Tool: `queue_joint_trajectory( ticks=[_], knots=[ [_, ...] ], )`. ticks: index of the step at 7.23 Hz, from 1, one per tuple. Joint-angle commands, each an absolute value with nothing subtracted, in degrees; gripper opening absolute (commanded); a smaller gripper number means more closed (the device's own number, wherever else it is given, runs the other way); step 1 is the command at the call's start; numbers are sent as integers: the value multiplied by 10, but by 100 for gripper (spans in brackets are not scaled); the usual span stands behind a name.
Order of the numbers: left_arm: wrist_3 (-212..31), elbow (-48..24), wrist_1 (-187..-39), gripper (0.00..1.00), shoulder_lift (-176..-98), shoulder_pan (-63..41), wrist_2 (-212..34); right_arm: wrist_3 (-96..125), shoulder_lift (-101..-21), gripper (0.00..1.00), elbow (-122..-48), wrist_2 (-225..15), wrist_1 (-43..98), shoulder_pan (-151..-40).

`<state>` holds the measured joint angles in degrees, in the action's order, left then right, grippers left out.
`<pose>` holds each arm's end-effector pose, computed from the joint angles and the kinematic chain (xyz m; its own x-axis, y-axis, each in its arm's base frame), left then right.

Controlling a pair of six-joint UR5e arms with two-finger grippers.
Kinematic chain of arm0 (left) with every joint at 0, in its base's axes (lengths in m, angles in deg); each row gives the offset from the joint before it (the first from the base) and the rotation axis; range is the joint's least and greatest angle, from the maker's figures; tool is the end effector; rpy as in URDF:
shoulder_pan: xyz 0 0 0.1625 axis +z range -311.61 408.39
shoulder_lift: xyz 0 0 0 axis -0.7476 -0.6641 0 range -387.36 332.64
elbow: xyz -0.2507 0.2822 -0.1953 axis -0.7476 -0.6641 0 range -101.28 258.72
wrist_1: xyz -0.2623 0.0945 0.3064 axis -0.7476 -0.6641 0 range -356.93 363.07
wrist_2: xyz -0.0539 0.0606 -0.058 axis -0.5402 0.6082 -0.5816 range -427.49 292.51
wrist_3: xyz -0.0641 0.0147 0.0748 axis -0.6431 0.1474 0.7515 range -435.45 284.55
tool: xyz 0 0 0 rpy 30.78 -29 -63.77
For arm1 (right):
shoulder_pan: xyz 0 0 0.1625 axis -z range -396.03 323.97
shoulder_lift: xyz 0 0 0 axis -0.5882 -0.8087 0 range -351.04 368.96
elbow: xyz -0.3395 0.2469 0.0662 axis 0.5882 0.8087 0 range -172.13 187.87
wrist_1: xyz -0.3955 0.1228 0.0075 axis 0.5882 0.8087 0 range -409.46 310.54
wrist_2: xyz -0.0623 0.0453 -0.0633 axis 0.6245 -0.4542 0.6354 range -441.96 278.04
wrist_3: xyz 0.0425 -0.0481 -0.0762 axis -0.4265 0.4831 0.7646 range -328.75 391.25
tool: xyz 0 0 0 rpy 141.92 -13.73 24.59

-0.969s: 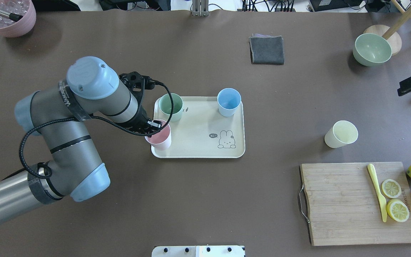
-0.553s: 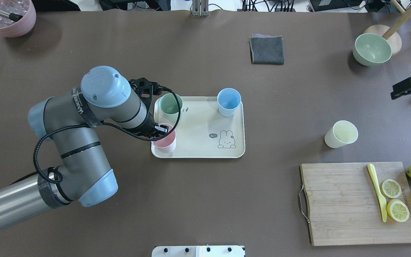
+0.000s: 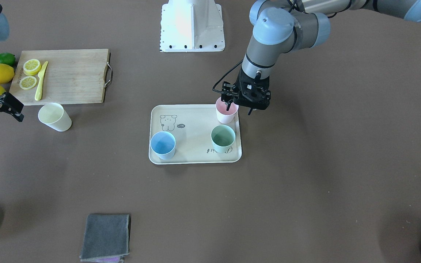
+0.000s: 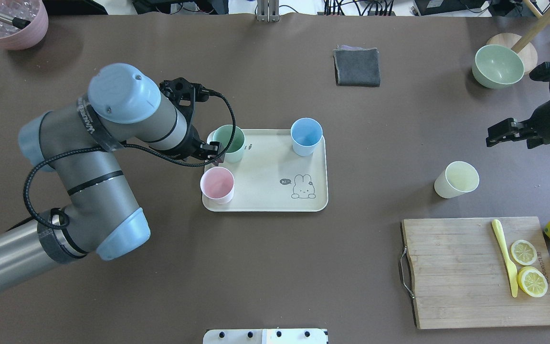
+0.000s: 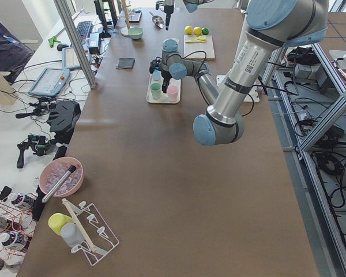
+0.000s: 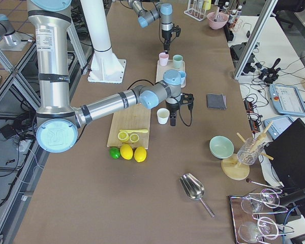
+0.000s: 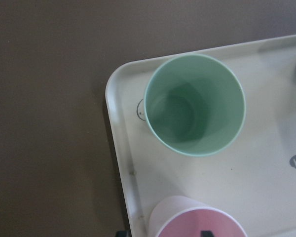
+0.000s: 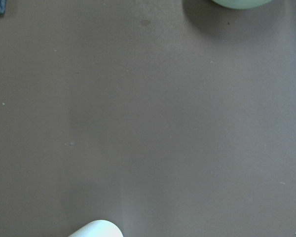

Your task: Place all cups on tray

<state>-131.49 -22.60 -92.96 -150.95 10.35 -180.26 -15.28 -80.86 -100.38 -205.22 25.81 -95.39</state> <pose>0.4512 -0.4734 0.2200 0.5968 0.1873 -0.7802 -0.0025 0.9728 0.2317 -0.1883 -0.4725 0.4788 0.6994 0.0521 0.7128 -0.1178 0.9921 0.0431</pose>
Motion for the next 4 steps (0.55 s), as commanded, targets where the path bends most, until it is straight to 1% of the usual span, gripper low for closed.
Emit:
queue_joint_trajectory(
  ticks=[1,3,4],
  knots=[
    [-1255,-229,-918,98,-1508,21,-1865,-223,-819,100,-1005,-2045,212,-904],
    [-1215,-225,-898,98,-1508,-9,-1876,-279,-862,100,-1005,-2004,125,-843],
    [-1215,-225,-898,98,-1508,-9,-1876,-295,-863,100,-1002,-1981,115,-821]
  ],
)
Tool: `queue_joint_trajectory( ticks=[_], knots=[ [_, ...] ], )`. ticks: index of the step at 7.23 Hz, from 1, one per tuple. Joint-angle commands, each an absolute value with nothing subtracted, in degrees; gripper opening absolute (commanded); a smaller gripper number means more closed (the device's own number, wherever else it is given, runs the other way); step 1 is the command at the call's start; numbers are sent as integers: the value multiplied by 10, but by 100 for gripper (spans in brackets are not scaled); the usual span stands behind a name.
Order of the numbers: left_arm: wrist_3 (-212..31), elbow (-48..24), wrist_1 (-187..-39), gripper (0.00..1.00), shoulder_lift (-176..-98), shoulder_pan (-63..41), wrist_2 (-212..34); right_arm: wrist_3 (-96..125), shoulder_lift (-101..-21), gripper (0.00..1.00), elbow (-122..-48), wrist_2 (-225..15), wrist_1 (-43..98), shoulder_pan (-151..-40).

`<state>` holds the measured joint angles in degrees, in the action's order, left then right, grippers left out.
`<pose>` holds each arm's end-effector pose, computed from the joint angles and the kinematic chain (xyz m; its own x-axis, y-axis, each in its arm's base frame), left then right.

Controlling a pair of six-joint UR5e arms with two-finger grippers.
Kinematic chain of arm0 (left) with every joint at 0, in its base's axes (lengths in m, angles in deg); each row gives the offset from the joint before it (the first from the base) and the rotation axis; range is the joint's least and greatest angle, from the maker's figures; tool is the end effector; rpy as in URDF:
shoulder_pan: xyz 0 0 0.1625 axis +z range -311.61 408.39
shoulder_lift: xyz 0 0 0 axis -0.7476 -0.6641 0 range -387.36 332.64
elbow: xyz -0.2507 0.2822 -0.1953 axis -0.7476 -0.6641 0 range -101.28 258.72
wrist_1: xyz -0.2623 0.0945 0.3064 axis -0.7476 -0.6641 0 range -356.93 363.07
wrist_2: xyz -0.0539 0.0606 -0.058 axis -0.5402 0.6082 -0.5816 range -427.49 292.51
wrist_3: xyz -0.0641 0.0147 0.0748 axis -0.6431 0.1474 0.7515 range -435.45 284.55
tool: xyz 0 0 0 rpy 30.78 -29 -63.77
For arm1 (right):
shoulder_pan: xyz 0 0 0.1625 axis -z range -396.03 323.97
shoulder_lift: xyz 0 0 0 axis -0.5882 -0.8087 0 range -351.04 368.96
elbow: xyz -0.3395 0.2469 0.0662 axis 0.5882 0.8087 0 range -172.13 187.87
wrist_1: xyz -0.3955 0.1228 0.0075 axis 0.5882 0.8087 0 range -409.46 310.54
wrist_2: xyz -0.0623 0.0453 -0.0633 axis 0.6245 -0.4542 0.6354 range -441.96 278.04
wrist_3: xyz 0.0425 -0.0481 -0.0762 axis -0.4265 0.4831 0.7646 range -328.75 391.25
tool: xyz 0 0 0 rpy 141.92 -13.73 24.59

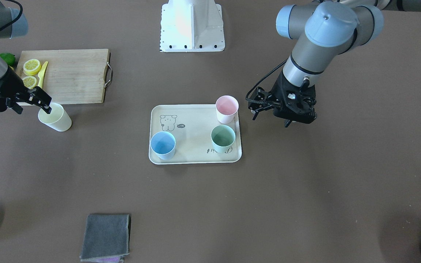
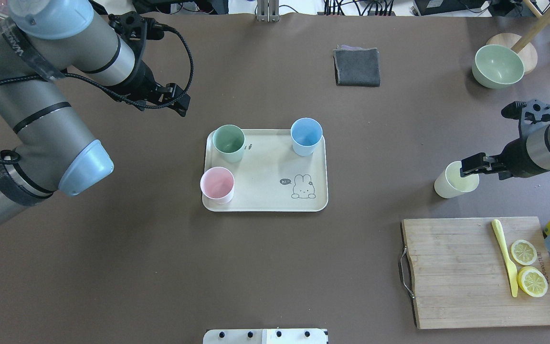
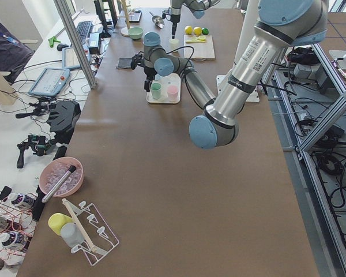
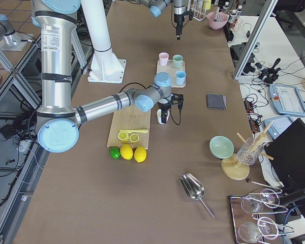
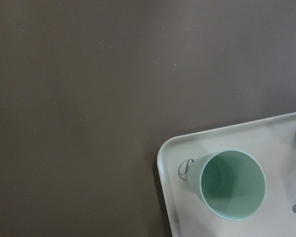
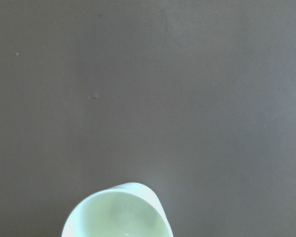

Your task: Place all cups on tray

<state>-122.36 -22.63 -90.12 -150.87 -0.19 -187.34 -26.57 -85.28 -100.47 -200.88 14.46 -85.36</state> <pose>0.3630 -0.5380 0.2237 0.6000 0.2158 -0.7704 -0.0062 0.9641 0.2653 -0.2491 -0.4207 0.4932 0.6667 0.0607 0.7429 -0.1248 0.9917 0.0309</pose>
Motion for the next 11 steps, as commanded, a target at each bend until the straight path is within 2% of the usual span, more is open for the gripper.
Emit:
queue_joint_trajectory(
  ticks=[1,3,4,5,8,11],
  knots=[
    [-1215,-225,-898,98,-1508,-9,-1875,-295,-863,98,-998,-1961,116,-812],
    [-1215,-226,-899,98,-1504,-8,-1875,-299,-862,13,-985,-1947,115,-807],
    [-1215,-226,-899,98,-1504,-8,-1875,-298,-859,4,-985,-1946,115,-802],
    [-1215,-226,-899,98,-1503,-9,-1876,-300,-847,0,-988,-1948,115,-800],
    [-1201,-224,-897,98,-1493,-35,-1898,-409,-761,0,-993,-1947,140,-793],
    [-1024,-212,-846,98,-1457,-136,-1938,-509,-620,0,-1031,-1891,325,-718]
  ],
)
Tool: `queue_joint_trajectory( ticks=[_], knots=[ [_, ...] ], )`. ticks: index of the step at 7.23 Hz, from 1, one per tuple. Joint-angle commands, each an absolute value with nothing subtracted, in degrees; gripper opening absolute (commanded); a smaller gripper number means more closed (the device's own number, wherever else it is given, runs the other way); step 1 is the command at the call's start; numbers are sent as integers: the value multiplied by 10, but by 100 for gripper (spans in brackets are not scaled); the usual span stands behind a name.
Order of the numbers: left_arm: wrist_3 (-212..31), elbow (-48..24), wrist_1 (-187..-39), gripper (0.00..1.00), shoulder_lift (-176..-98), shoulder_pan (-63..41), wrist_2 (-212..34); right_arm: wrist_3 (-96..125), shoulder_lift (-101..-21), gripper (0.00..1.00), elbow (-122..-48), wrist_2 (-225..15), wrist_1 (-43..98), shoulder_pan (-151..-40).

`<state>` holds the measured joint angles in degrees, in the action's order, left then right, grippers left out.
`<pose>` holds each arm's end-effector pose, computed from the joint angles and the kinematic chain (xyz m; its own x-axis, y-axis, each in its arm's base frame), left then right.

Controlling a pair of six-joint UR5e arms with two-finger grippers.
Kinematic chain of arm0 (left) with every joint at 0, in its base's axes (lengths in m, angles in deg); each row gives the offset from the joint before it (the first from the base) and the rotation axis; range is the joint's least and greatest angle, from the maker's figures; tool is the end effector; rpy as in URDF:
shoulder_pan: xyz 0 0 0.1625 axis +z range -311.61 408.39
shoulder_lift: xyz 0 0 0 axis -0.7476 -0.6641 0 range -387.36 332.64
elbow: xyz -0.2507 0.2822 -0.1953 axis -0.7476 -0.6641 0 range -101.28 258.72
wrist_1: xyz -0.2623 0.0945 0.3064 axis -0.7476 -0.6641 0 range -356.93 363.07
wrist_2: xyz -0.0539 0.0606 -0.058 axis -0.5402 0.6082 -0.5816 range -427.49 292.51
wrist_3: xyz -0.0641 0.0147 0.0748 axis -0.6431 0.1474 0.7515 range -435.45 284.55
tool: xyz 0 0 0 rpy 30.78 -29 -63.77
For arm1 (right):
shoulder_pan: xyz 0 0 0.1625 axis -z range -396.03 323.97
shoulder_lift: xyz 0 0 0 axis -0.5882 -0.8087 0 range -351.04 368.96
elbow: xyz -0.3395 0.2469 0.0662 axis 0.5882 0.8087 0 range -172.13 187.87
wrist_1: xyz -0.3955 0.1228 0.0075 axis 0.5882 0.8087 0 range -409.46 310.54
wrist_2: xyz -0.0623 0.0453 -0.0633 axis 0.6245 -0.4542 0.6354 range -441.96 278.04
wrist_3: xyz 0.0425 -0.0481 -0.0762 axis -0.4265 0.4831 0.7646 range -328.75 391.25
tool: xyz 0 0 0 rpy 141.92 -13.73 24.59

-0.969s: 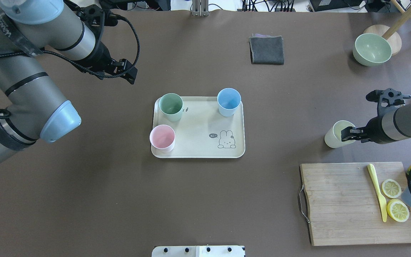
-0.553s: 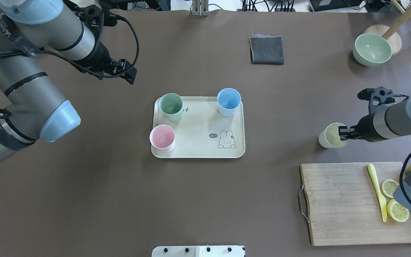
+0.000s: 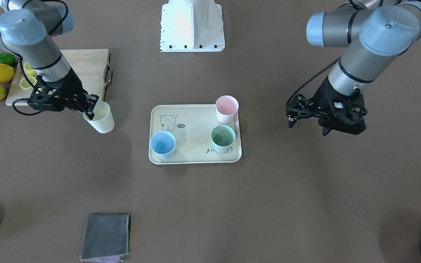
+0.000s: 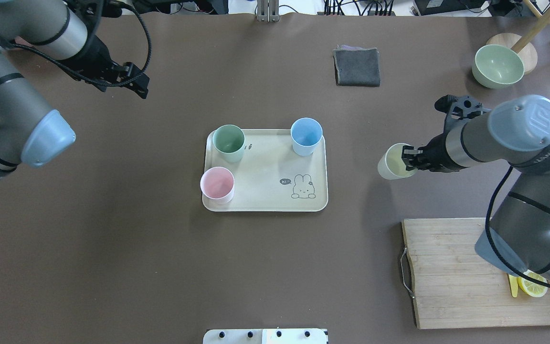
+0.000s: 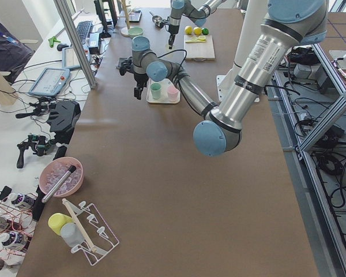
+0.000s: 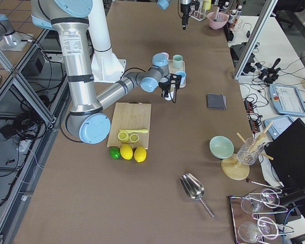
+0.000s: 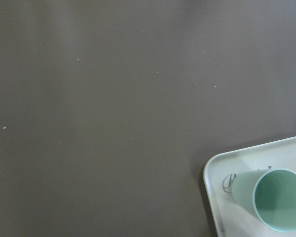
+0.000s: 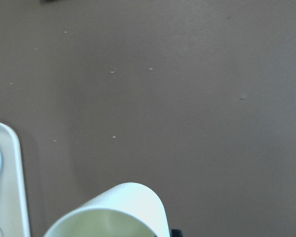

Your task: Place all cups on tray

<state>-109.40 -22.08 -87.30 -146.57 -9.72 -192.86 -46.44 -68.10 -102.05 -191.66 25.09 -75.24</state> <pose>0.2720 -0.5803 0.2784 0.6347 0.2605 -0.7275 -0.0580 0.9549 0.2914 -0.3716 -0.4320 0.3519 0.5888 0.2214 0.7774 -0.2812 0.9578 -0.0599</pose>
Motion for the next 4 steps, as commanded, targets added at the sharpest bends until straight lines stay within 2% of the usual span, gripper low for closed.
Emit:
queue_joint_trajectory(
  ticks=[1,3,4],
  knots=[
    [-970,-190,-842,98,-1450,-161,-1940,-532,-576,0,-1025,-1850,364,-676],
    [-903,-158,-847,98,-1442,-188,-1940,-552,-513,0,-988,-1831,387,-648],
    [-903,-157,-848,98,-1440,-190,-1940,-553,-486,6,-954,-1831,381,-647]
  ],
)
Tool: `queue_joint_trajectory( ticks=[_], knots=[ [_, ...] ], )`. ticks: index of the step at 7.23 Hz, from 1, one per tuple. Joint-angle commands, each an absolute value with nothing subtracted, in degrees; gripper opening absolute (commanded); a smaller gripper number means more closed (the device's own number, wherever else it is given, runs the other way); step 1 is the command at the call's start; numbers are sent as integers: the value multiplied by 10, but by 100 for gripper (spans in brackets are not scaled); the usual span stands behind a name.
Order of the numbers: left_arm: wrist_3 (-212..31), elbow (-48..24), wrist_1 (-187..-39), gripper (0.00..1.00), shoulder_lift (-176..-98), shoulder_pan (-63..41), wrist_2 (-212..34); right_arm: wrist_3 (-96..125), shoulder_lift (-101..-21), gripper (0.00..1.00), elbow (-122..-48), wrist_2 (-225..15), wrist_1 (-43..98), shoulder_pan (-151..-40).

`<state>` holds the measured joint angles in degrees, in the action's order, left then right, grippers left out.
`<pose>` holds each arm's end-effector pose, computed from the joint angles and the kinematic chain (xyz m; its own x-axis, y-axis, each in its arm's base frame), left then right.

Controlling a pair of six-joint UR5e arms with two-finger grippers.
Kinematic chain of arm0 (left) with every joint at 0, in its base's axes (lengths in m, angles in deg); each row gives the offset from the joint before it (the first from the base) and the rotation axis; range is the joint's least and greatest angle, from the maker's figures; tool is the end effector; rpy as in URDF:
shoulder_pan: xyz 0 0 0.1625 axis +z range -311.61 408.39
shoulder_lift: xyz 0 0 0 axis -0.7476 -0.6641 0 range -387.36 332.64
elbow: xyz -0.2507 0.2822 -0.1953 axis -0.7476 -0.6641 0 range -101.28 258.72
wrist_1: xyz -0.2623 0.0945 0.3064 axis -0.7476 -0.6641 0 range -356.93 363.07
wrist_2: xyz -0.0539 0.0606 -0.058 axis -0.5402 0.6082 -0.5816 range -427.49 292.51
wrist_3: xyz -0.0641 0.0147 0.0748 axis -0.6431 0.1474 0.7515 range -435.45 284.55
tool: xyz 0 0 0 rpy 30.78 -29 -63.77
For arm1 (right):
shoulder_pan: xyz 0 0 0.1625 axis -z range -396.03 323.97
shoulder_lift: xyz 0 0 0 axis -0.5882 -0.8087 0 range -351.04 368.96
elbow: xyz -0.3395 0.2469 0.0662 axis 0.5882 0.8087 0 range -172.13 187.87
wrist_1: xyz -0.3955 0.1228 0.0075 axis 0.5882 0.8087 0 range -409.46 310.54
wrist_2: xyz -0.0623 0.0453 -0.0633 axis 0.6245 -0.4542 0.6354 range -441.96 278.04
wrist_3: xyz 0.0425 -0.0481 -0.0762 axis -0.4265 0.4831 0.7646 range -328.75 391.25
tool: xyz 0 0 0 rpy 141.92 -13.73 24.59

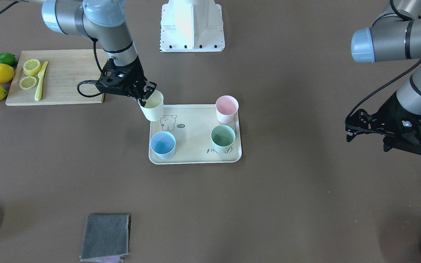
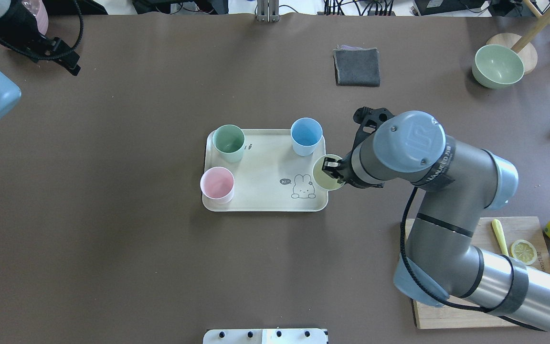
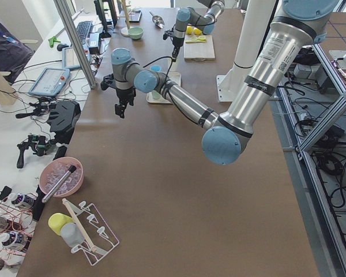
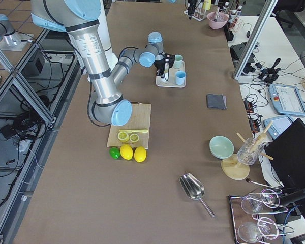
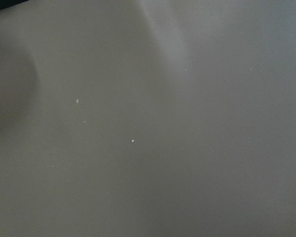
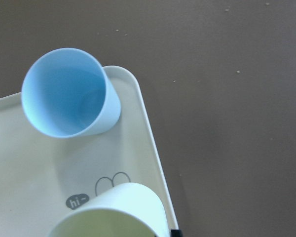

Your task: Place all cups on tray

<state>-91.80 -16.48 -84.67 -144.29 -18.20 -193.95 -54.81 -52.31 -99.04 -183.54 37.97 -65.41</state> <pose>0.1906 -0.6269 0.3525 0.6923 0.3435 -0.6346 -0.1561 0.9299 0.3330 -0.4827 -0.4019 0.2456 0.6033 0.2626 0.7530 -0.3096 0.9473 -0.0822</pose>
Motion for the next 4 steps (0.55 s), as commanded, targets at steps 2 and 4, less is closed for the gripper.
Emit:
queue_joint_trajectory(
  ticks=[2,4],
  knots=[
    [-904,-157,-848,98,-1438,-190,-1940,-551,-481,100,-945,-1829,381,-647],
    [-903,-156,-847,98,-1437,-191,-1940,-543,-483,100,-962,-1836,384,-662]
  ],
)
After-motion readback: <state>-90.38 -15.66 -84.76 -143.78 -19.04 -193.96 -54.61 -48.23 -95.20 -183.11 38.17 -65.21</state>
